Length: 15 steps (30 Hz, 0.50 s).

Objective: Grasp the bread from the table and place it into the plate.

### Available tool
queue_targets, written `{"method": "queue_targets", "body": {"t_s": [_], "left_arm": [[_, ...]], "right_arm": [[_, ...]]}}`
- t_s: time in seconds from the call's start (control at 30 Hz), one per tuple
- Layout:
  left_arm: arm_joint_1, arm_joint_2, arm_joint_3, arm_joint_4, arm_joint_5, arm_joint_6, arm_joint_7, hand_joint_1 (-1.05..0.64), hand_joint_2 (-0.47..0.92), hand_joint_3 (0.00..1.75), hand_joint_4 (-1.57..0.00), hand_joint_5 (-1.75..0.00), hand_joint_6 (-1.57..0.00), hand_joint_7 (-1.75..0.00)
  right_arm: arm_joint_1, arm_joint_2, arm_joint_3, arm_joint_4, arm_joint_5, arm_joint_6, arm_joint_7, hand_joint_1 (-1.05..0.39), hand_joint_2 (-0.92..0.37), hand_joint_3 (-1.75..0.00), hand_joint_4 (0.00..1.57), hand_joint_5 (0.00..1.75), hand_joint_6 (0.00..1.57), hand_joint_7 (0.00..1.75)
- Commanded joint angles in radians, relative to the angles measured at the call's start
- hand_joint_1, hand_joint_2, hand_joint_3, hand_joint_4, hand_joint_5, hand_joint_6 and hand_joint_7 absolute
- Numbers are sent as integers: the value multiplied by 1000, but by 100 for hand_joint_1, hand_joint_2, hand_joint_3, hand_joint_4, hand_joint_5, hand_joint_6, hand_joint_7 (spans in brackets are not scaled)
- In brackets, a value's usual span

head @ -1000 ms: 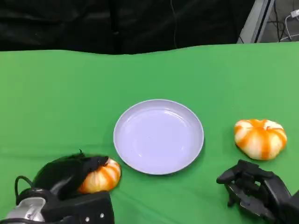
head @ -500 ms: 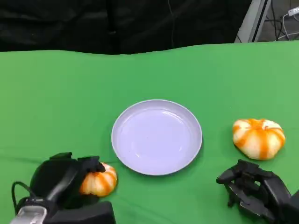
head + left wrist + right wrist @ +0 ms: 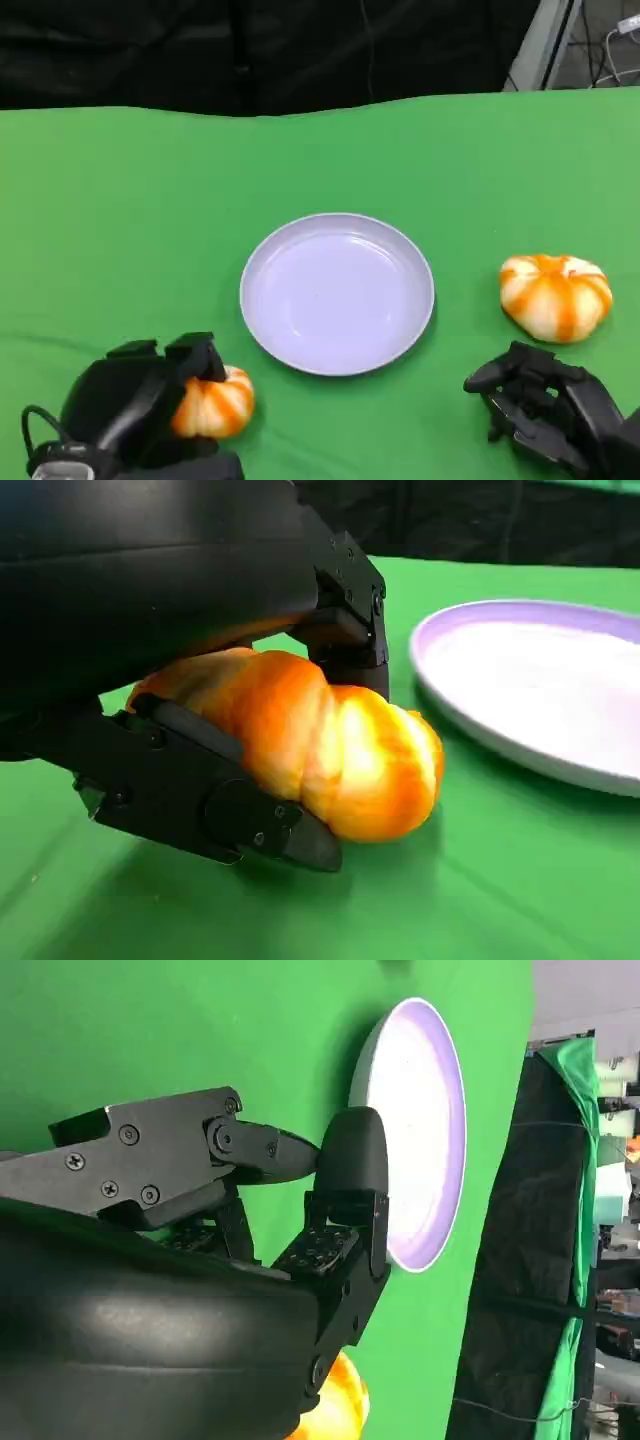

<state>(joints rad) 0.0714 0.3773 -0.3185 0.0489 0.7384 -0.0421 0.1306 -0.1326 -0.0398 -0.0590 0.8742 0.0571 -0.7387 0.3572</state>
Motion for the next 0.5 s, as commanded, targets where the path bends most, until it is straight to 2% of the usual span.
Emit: {"method": "queue_targets", "body": {"t_s": [0.03,0.1,0.3,0.5], "left_arm": [[56,24,41,-134,-15,20,-48,-9,92,11,-74,-175,-66,-167],[76,27,54,-184,-10,19,-54,-9,92,11,-74,-175,-72,-158],[97,20,93,-316,35,38,-58,-10,92,13,-74,-175,-80,-142],[100,14,113,-367,56,39,-57,-8,91,12,-74,-175,-79,-145]], "right_arm": [[6,-10,0,9,3,2,-2,-30,-92,-44,66,174,77,103],[6,-10,0,9,3,2,-4,-30,-92,-43,66,173,77,103],[4,-9,0,10,6,11,-1,-30,-92,-43,65,173,77,103],[1,-9,1,15,4,6,-1,-29,-92,-44,66,173,77,104]]}}
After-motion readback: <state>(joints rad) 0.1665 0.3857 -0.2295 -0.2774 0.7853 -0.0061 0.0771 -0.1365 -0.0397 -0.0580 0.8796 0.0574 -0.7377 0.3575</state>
